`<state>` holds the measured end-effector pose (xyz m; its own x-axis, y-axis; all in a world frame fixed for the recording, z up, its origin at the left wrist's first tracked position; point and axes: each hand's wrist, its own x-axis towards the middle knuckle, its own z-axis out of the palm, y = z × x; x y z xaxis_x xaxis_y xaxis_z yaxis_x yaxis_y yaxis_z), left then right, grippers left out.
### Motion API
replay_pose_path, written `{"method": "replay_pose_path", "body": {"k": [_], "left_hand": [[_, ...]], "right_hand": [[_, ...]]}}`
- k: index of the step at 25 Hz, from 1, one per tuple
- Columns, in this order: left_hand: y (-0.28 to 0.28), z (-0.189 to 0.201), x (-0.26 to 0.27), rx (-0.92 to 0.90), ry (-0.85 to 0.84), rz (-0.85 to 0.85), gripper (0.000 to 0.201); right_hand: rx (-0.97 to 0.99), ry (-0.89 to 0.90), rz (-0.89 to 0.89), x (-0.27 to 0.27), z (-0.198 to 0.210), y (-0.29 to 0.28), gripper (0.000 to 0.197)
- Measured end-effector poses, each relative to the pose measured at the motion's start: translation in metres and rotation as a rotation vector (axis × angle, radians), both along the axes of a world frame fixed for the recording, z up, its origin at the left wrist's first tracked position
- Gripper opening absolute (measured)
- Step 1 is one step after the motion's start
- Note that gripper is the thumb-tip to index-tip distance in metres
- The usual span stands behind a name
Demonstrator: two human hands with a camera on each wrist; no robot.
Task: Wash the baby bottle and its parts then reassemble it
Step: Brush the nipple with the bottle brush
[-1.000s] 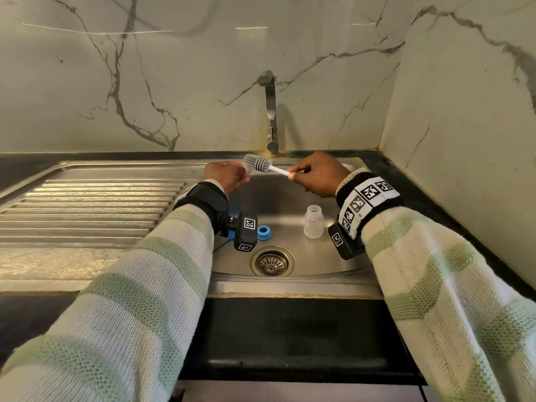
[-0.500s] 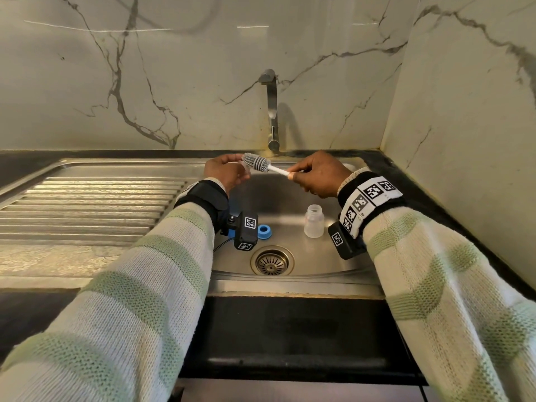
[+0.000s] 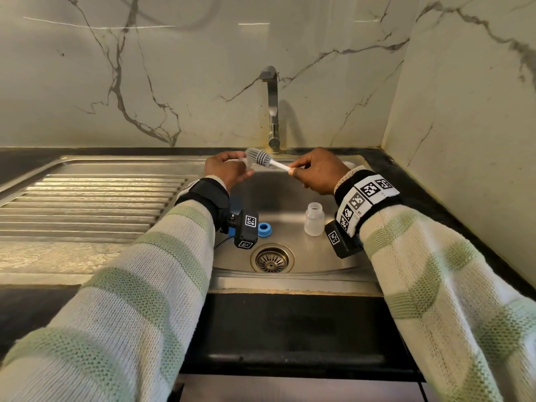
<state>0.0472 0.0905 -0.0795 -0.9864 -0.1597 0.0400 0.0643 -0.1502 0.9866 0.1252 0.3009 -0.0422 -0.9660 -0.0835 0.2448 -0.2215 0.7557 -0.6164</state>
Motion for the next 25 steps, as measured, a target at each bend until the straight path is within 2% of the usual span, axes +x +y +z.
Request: {"method": "replay_pose_path", "body": {"k": [3,8,13,16,20,23,25], "left_hand": [[0.001,0.0,0.003,0.016,-0.022,-0.006,0.016],[0.0,-0.001,-0.003,-0.09,-0.073,0.024,0.01],[0.001,0.004,0.004,-0.079,-0.026,-0.006,0.035],[0.004,0.003,0.004,-0.242,-0.012,-0.051,0.038],[0.021,-0.003,0.004,-0.382,-0.113,-0.181,0.034],[0.029,-0.014,0.002,-0.674,0.012,-0.209,0.019],[0.032,-0.026,-0.001,-0.884,0.061,-0.272,0.028]], "right_hand": [[-0.015,-0.027,-0.001,-0.002,-0.002,0.002,0.025],[0.003,-0.013,0.0,-0.002,-0.001,0.003,0.023],[0.165,0.069,-0.092,-0.005,0.001,0.015,0.024],[0.136,0.099,-0.102,-0.006,0.004,0.014,0.024],[0.143,0.1,-0.118,-0.01,0.0,0.01,0.023],[0.128,0.099,-0.154,-0.015,-0.006,0.015,0.021],[0.14,0.09,-0.159,-0.018,-0.01,0.017,0.022]]}}
